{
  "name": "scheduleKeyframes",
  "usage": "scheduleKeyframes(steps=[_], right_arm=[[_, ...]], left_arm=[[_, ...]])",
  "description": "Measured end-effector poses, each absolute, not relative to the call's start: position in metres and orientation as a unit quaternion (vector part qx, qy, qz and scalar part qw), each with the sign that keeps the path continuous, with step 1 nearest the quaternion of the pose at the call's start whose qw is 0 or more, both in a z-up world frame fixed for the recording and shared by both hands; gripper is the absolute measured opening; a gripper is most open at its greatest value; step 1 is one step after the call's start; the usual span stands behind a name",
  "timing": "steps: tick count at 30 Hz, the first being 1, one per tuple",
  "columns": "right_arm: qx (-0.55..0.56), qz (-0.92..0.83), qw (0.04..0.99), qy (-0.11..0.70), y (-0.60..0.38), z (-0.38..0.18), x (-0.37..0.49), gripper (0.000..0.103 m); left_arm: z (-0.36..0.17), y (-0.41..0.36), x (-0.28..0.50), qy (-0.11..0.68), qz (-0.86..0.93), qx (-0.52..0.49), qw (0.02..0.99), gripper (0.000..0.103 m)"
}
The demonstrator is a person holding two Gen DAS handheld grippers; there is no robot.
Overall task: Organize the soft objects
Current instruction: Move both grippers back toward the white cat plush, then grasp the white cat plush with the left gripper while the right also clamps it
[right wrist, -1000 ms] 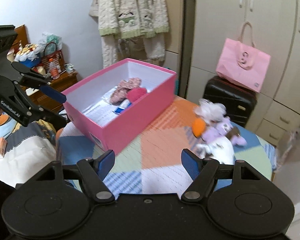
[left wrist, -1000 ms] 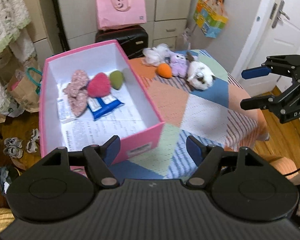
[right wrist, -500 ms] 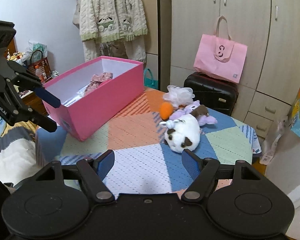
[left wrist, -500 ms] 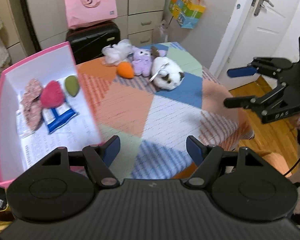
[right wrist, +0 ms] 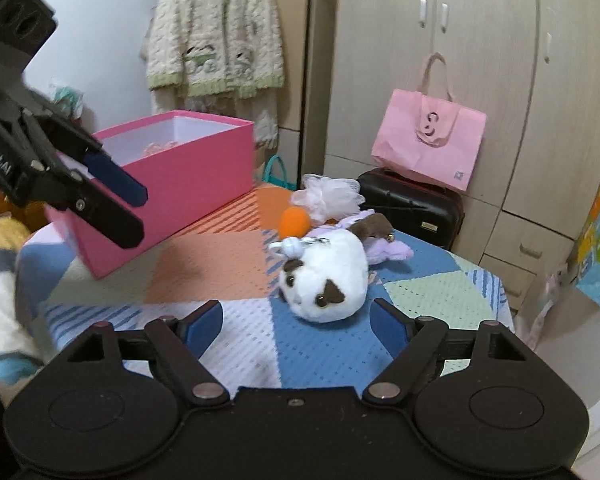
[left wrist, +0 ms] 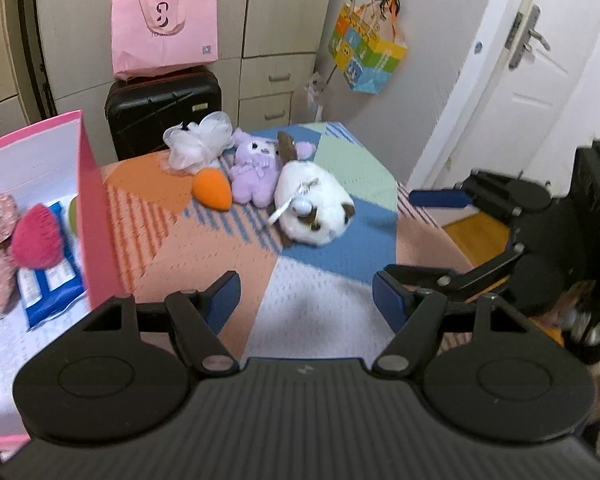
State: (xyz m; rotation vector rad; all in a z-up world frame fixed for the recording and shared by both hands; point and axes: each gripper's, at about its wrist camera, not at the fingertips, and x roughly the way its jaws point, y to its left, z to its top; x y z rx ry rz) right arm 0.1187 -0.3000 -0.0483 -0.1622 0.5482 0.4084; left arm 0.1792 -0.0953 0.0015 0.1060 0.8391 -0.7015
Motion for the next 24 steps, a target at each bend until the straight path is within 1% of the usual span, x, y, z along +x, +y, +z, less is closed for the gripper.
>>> scheduleKeyframes(steps=[7,10,16,21,23,24], right_arm=[[-0.054,0.183,0.954,0.233,-0.3,-0.07,0.146,0.084],[-0.059,0.183,0.956,0.223,-0.298,-0.076,0.152,0.084],[-0.083,0.196,0.949,0.233,-0.284,-0.081,0.158,0.084],[-0.071,0.179,0.953,0.233,-0.286,-0.088,0.168,0.084],[-0.078,0.173,0.954,0.234,-0.284,-0.092,0.171,0.086],[-0.079,0.17,0.953,0.237,-0.283,-0.094,0.172,0.089]], left_arm=[[-0.02,-0.116,0.205,0.368,-0.335,0.007,0.868,0.072],[-0.031,-0.121,0.215,0.354,-0.33,-0.016,0.875,0.078],[-0.053,-0.132,0.231,0.343,-0.326,-0.033,0.88,0.079],[-0.068,-0.134,0.244,0.35,-0.339,-0.065,0.871,0.079],[-0.073,-0.133,0.25,0.355,-0.341,-0.079,0.867,0.079],[-0.076,-0.133,0.252,0.355,-0.34,-0.083,0.867,0.079]])
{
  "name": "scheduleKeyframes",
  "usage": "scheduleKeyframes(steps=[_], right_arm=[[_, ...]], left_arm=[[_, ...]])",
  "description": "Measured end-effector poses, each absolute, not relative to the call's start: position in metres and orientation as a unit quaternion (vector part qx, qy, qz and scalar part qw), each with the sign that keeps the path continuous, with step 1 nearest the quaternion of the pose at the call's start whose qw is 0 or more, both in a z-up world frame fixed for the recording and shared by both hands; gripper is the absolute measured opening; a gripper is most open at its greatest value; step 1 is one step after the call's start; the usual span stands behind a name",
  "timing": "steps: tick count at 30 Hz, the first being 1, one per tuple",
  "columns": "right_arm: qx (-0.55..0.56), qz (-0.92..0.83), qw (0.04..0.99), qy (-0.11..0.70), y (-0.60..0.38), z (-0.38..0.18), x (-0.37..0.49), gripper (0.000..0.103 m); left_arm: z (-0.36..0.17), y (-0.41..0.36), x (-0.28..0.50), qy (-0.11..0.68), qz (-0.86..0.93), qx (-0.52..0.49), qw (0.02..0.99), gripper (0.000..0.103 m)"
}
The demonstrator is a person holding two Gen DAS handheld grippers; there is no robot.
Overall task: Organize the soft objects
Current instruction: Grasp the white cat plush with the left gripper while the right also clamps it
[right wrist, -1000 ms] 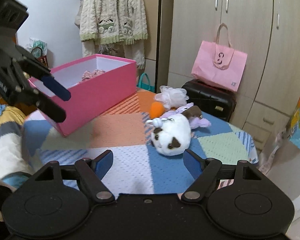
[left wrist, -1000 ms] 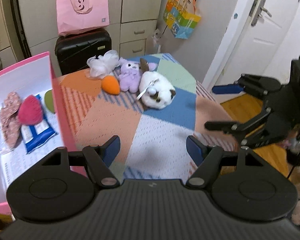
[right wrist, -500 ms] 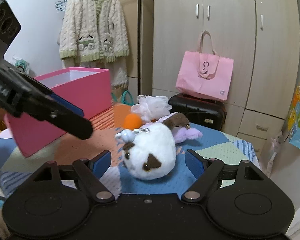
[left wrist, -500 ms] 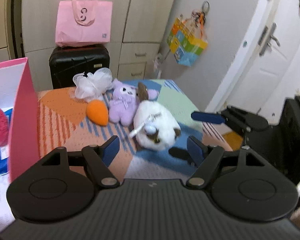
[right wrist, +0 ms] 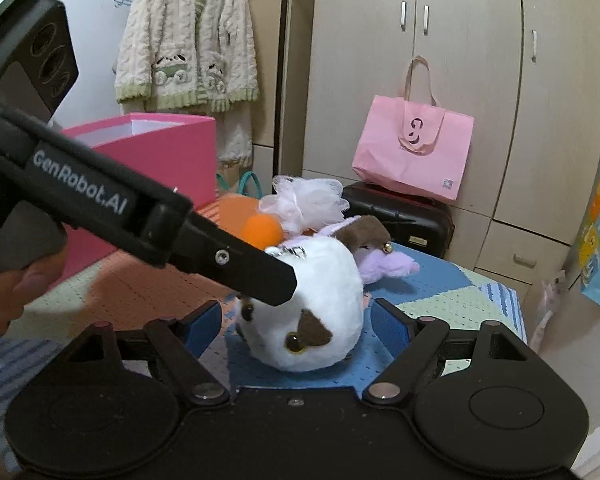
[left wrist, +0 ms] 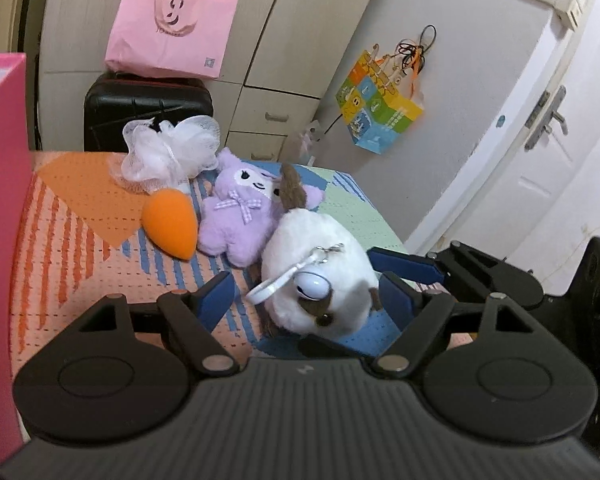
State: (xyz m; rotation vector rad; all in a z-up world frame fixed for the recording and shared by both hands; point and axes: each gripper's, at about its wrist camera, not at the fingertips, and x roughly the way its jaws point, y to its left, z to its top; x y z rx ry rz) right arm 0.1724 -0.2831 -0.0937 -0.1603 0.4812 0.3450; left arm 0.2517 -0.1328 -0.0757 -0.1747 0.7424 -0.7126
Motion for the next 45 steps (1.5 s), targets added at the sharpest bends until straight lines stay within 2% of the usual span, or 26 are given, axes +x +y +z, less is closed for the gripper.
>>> scheduleKeyframes(steps=[8,12,16,23,45], right_arm=[[-0.024,0.166,0.945,0.281,-0.288,-0.101,0.196,0.089],[0.01,0.174,0.938,0.301,-0.293,-0.105,0.203,0.086],[0.008,0.169,0.938,0.302,-0.289,-0.109,0.202,0.075],[0.016,0.154,0.942,0.298,-0.283,-0.106,0.187,0.072],[0.065,0.155,0.93,0.327,-0.234,-0.094,0.102,0.074]], left_arm=[[-0.086,-0.141,0.262,0.347,-0.342,-0.086,0.869,0.078],[-0.09,-0.141,0.266,0.359,-0.353,-0.105,0.857,0.075],[-0.091,-0.142,0.265,0.363,-0.37,-0.11,0.848,0.059],[-0.085,-0.14,0.25,0.366,-0.374,-0.096,0.847,0.059],[-0.061,-0.093,0.169,0.42,-0.345,-0.077,0.836,0.059]])
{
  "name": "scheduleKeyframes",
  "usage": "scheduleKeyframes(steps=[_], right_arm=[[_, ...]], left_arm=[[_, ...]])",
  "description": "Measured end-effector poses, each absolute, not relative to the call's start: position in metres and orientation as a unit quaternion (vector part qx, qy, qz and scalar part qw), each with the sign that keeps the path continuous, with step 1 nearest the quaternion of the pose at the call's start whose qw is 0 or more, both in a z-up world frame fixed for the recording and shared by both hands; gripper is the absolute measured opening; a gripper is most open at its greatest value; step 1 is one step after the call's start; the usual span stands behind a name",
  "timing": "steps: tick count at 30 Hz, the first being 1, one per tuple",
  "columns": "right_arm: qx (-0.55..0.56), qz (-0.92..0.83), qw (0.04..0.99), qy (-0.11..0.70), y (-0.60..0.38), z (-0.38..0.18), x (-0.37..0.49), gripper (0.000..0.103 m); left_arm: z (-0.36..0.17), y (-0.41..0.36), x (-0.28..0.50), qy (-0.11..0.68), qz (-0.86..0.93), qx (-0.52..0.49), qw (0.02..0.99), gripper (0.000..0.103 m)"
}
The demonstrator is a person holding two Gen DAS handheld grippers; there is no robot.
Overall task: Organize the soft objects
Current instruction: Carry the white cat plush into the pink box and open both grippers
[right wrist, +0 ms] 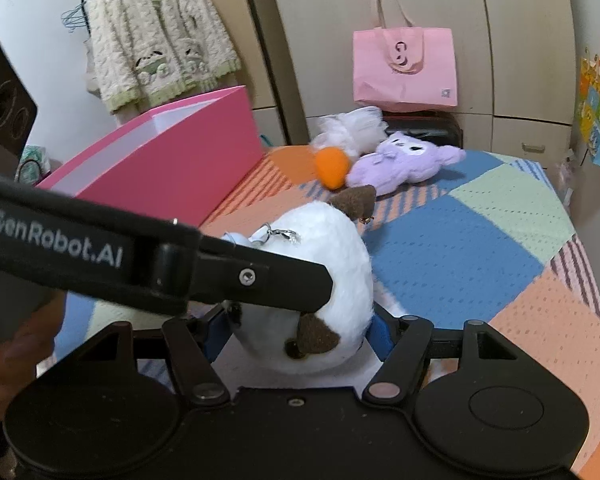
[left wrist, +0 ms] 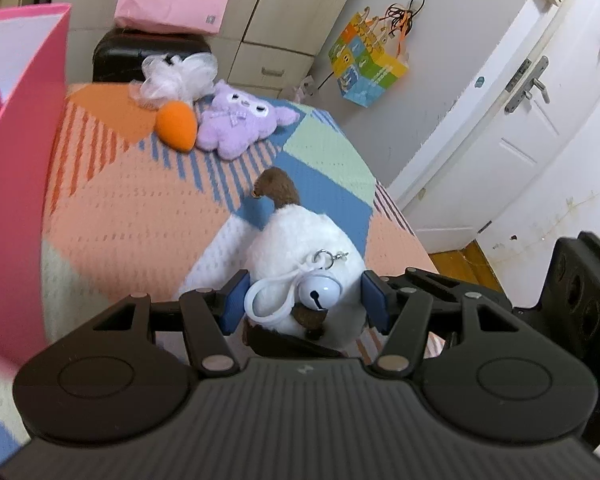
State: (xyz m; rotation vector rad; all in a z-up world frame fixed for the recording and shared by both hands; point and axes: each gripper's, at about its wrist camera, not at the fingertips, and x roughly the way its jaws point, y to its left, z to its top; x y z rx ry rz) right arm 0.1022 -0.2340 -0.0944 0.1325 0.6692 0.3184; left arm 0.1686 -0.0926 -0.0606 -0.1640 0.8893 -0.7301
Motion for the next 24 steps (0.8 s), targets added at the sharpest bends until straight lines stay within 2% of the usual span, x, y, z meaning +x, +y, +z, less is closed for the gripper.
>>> scheduleKeyframes(steps=[4,13,24], right_arm=[[0.073,0.167,0.925,0.332,-0.226,-0.091,0.087,0.073],[0.017,0.213,0.907,0.363,-0.186,-0.064,0.077,0.072],[-0.029,0.266,0.888,0.374,-0.137,-0.015,0.078,0.072]], left_arm=[[-0.056,-0.08,0.155,0.431,-0.344,-0.077,0.831,0.059],[-0.036,-0.044,0.129,0.437,-0.333,-0.067,0.833,0.059],[0.003,0.014,0.106,0.393,-0.336,-0.074,0.853,0.059]])
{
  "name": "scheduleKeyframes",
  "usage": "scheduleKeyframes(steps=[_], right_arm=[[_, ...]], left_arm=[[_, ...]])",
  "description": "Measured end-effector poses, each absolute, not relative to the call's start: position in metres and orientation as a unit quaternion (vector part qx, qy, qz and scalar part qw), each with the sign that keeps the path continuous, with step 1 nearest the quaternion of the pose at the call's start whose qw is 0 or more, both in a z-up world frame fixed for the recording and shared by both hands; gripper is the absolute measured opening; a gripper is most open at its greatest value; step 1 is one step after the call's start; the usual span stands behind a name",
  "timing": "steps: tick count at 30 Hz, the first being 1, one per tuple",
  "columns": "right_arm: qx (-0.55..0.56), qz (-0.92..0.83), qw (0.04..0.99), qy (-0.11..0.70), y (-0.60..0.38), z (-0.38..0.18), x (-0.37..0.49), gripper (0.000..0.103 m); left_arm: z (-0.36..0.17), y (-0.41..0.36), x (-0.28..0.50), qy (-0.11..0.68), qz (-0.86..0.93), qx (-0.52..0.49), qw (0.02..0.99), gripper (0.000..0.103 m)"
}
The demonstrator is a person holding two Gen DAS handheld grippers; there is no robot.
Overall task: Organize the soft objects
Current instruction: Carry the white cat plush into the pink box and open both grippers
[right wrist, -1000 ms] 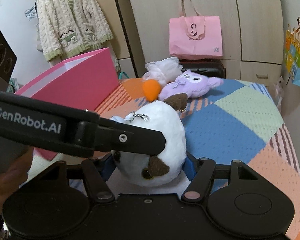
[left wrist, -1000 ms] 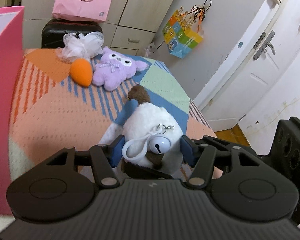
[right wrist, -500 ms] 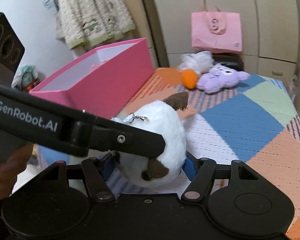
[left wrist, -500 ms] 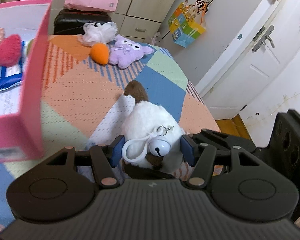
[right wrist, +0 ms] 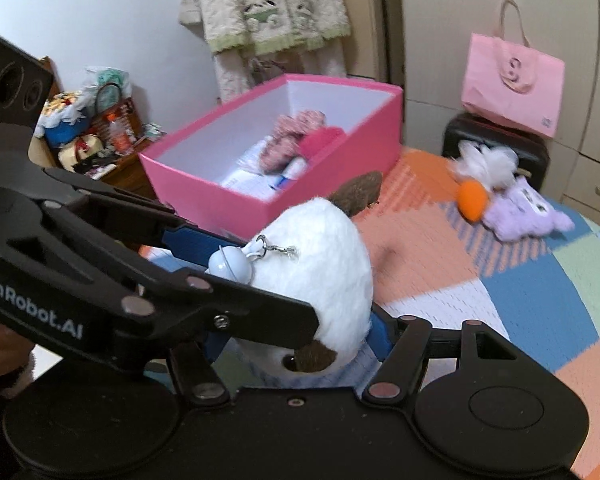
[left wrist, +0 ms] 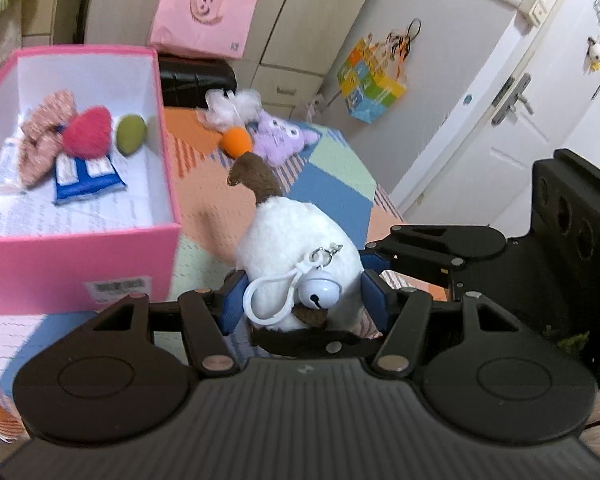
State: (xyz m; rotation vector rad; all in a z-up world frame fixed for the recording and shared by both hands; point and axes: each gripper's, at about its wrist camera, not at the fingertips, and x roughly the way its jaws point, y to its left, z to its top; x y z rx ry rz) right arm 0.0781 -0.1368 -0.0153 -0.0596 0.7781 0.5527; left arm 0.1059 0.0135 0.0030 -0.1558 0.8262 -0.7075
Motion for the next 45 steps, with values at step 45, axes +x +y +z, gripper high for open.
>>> scheduleKeyframes(steps=[45], right_arm=[[-0.082,0.389,0.828,0.395,-0.002,-0.02,0.248,0.073]], left_arm=[[-0.01,0.137,0.238,0.414,-0.196,-0.14,0.878,0.062]])
